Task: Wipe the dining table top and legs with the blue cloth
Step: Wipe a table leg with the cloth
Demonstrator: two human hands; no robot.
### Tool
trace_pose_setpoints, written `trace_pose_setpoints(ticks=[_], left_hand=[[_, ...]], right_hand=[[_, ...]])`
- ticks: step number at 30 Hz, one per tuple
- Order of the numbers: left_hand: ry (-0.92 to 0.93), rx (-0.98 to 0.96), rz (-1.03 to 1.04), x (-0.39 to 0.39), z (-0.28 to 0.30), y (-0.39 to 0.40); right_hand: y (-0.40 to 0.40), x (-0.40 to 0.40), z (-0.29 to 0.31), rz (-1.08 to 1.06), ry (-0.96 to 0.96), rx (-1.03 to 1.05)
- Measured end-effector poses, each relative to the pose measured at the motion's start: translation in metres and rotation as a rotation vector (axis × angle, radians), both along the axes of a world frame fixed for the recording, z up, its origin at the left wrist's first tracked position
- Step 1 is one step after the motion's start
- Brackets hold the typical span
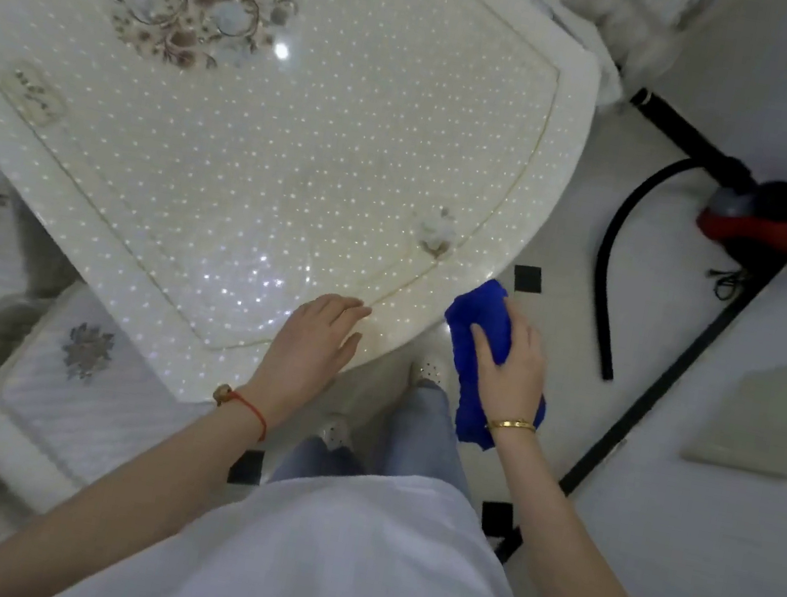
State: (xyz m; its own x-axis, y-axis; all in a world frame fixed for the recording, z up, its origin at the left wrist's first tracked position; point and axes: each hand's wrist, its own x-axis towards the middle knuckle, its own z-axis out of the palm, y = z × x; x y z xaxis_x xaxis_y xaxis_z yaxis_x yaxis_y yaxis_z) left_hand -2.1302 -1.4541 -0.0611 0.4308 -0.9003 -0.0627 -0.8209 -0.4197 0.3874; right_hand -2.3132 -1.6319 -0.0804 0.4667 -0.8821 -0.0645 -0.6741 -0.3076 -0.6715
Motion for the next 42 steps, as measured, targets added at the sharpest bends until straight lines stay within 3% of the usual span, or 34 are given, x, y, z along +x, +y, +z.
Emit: trace_pose_setpoints(ticks=[8,15,23,32,35,42], left_hand=[[-0.167,-0.003,-0.179,-0.042,-0.025,0.090],[-0.306,-0.041,-0.169,-0.063,-0.110,0.143],[-0.489,-0.245,-0.039,-0.028,-0.225,0.184],[-0.929,-0.634,0.035,0.032,-0.329,0.196],[-1.026,-0.731,0.053,0.048,-0.354,0.193],[-1.034,-0.896,0.084,0.056,-0.374,0.181]], right_hand=[[0.092,-0.047,-0.051,0.148,0.136,0.112],[0.126,-0.025,-0.137,0.379,0.117,0.030],[0.161,0.027,-0.264,0.496,-0.176,-0.131],[0.199,0.108,-0.389,0.485,-0.678,-0.436],[0.210,0.136,-0.421,0.491,-0.764,-0.564],[0.234,0.171,-0.481,0.390,-0.871,-0.636]])
